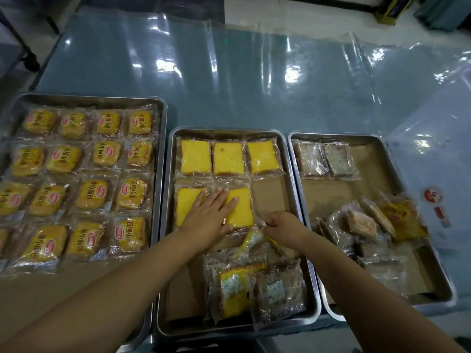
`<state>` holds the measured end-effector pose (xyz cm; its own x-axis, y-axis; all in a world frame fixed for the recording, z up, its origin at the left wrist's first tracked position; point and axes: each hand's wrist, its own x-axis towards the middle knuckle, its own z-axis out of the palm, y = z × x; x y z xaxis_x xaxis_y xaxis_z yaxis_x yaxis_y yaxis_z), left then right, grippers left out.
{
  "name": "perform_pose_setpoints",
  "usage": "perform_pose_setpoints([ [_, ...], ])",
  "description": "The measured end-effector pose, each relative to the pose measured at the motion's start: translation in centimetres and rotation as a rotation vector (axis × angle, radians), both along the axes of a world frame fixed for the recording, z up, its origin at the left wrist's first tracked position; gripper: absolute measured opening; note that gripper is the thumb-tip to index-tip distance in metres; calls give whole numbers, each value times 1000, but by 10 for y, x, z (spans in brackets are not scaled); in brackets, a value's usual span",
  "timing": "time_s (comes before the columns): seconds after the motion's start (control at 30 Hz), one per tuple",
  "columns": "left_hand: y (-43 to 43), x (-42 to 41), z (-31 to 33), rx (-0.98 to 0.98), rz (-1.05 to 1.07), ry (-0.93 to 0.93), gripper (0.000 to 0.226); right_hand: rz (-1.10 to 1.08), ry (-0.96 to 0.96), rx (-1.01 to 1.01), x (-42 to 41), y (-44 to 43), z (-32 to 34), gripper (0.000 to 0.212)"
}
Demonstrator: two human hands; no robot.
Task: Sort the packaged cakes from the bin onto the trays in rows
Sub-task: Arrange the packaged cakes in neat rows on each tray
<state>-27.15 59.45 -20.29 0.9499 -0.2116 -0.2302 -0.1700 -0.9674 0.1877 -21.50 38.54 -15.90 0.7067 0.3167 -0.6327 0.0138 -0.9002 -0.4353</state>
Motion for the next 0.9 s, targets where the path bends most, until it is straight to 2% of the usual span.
perform_pose_setpoints([
  [0.07,-1,0,-1,2,5,7,72,-47,6,16,1,-5,3,35],
  [0.13,-1,0,0,0,11,9,73,-139,13,100,0,-12,7,36],
  [0.23,-1,1,1,-19,19,9,73,-278,15,233,1,-23,16,23],
  [0.43,-4,0,3,-15,20,18,71,-441,-192,355,21,-35,39,17],
  [0.53,-6,1,5,-21,28,14,71,-487,-316,548,27,-35,50,15],
  [0.6,-7,2,6,-20,33,18,71,-416,-439,604,30,-30,56,17],
  [0.67,-8,3,7,-8,31,16,71,-251,-608,568,28,-25,55,23],
  [0.8,-9,2,6,-18,42,4,72,323,-949,234,3,-23,31,16],
  [0.9,-10,2,7,-45,56,21,71,557,-930,116,-16,-30,7,18],
])
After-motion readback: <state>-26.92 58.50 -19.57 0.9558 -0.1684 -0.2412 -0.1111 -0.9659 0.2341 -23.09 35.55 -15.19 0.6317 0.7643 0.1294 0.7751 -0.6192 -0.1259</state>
